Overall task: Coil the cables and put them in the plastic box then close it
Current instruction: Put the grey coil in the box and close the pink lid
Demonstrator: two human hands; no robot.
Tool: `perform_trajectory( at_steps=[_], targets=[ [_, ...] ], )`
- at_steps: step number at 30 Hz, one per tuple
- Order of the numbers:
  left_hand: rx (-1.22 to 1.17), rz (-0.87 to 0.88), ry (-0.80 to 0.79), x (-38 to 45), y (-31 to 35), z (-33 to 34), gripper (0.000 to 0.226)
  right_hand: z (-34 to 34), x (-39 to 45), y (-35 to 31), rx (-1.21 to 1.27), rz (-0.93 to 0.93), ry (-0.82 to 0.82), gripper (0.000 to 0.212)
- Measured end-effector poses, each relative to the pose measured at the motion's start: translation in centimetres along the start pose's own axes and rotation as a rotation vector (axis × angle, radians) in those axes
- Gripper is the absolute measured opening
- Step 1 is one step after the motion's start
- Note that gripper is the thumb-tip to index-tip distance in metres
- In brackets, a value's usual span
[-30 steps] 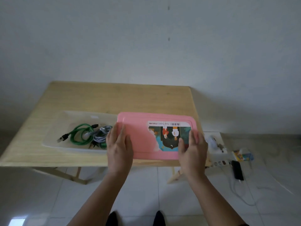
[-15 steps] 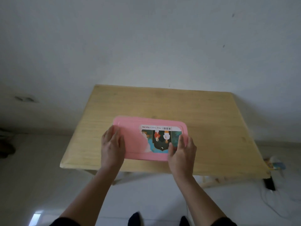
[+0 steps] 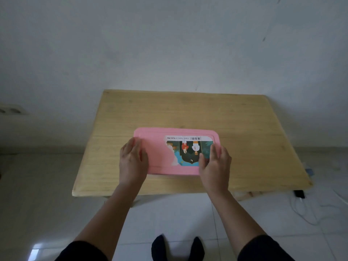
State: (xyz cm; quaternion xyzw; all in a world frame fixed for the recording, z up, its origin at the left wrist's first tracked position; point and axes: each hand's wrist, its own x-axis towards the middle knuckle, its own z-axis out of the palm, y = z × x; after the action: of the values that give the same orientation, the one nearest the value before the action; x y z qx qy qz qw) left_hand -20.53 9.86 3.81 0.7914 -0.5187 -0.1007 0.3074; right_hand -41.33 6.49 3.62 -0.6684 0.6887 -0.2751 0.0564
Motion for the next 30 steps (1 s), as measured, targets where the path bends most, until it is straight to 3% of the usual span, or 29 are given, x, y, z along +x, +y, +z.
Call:
perform_trajectory(
  at_steps=[7, 11, 18, 30],
  targets=[
    [-0.245, -0.16, 0.08, -0.6, -0.5, 0.8, 0.033, 0.1, 0.0, 0.6, 0.097, 0.016, -0.013, 0.046],
    [-0.302, -0.227, 0.045, -0.7, -0.5, 0.9, 0.031, -0.1, -0.2, 1.1, 0.237, 0.083, -0.014, 0.047],
    [-0.295, -0.156, 0.103, 0.0, -0.4, 1.3, 0.029, 0.6, 0.8, 0.8, 0.208, 0.086, 0.011, 0.042],
    [-0.316, -0.226, 0.144, 12.2, 2.2, 5.4, 0.03, 5.2, 14.4, -0.4, 0.212, 0.025, -0.005, 0.041]
  ],
)
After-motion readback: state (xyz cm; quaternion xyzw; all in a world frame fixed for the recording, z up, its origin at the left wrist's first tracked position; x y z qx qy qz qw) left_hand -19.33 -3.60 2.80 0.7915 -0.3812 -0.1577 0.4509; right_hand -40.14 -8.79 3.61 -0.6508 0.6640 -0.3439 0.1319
